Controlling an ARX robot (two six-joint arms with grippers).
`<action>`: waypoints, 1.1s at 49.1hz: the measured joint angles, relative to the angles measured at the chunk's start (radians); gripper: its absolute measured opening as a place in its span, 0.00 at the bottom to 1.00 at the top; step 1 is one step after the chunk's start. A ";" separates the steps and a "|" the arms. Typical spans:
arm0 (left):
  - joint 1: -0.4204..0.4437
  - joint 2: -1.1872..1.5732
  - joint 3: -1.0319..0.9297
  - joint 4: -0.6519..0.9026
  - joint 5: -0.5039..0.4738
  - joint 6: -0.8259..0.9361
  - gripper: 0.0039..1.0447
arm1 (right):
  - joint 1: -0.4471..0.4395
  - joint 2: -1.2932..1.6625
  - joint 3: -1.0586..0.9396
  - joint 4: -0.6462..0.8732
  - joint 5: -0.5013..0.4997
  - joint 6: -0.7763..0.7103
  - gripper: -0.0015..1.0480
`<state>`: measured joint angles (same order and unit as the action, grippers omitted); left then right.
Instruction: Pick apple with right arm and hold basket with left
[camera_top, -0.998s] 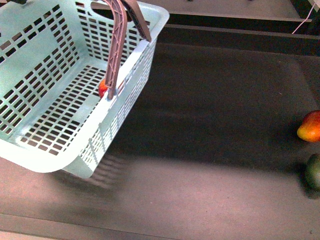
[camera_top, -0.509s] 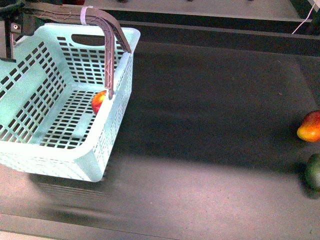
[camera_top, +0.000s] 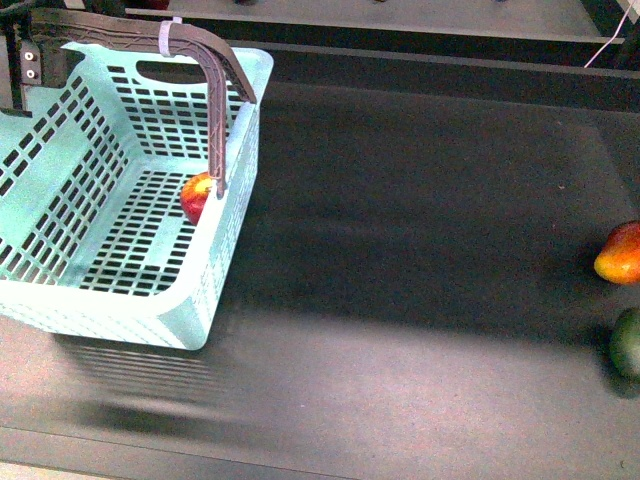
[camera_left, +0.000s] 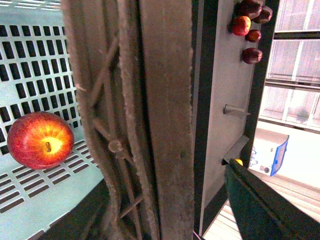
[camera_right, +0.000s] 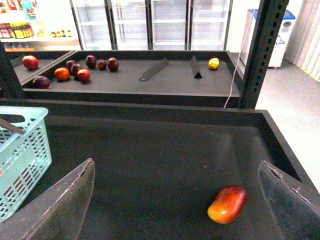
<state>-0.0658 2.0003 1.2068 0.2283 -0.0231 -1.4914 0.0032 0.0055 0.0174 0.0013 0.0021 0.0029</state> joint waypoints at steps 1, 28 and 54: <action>0.000 -0.007 -0.004 -0.003 0.000 0.000 0.60 | 0.000 0.000 0.000 0.000 0.000 0.000 0.92; 0.033 -0.327 -0.533 0.726 0.013 1.050 0.56 | 0.000 0.000 0.000 0.000 0.000 0.000 0.92; 0.066 -0.765 -1.045 0.845 0.023 1.476 0.03 | 0.000 0.000 0.000 0.000 0.000 0.000 0.92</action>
<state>0.0002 1.2354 0.1619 1.0729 -0.0002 -0.0151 0.0032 0.0055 0.0174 0.0013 0.0021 0.0025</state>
